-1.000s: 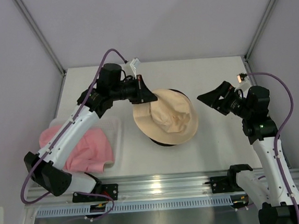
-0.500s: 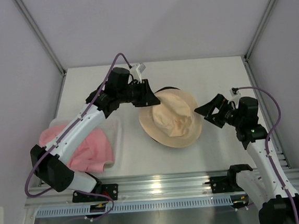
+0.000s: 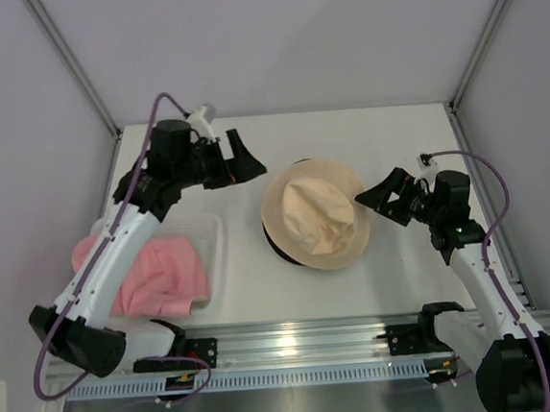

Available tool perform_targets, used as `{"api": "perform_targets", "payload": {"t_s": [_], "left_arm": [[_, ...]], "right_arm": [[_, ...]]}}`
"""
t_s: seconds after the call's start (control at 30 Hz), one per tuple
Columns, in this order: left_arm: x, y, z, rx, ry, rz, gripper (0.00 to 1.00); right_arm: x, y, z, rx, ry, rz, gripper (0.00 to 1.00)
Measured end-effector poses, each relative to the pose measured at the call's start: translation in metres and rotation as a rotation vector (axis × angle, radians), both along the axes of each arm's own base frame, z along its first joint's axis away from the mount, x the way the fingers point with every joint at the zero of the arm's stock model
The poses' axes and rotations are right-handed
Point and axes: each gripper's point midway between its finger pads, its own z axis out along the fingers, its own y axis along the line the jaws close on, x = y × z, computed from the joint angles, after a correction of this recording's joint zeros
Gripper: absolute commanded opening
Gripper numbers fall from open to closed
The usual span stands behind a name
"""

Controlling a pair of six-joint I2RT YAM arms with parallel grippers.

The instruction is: Stack the hats

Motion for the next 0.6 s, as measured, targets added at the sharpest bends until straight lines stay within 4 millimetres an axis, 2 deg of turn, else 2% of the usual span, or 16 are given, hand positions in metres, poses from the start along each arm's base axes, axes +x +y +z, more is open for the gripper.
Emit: {"api": "perform_targets", "payload": {"t_s": [0.07,0.13,0.23,0.4,0.47,0.6], "left_arm": [[0.008,0.027,0.007,-0.023,-0.024,0.078,0.98],[0.011,0.042,0.003,-0.037,-0.033,0.122,0.97],[0.006,0.037,-0.018,-0.062,-0.014,0.088,0.96],[0.003,0.021,-0.068,-0.089,0.079,0.009,0.93],[0.003,0.016,-0.080,-0.110,0.088,-0.007,0.92],[0.002,0.012,-0.093,-0.153,0.089,-0.018,0.89]], "right_arm": [[0.006,0.000,0.006,-0.004,-0.043,0.014,0.99],[0.014,-0.004,0.012,-0.007,-0.086,0.015,1.00],[0.031,-0.009,0.024,-0.028,-0.146,0.015,0.97],[0.056,-0.007,0.043,-0.035,-0.223,0.073,0.90],[0.061,-0.003,0.043,-0.025,-0.239,0.104,0.88],[0.066,0.002,0.027,-0.006,-0.205,0.156,0.84]]}}
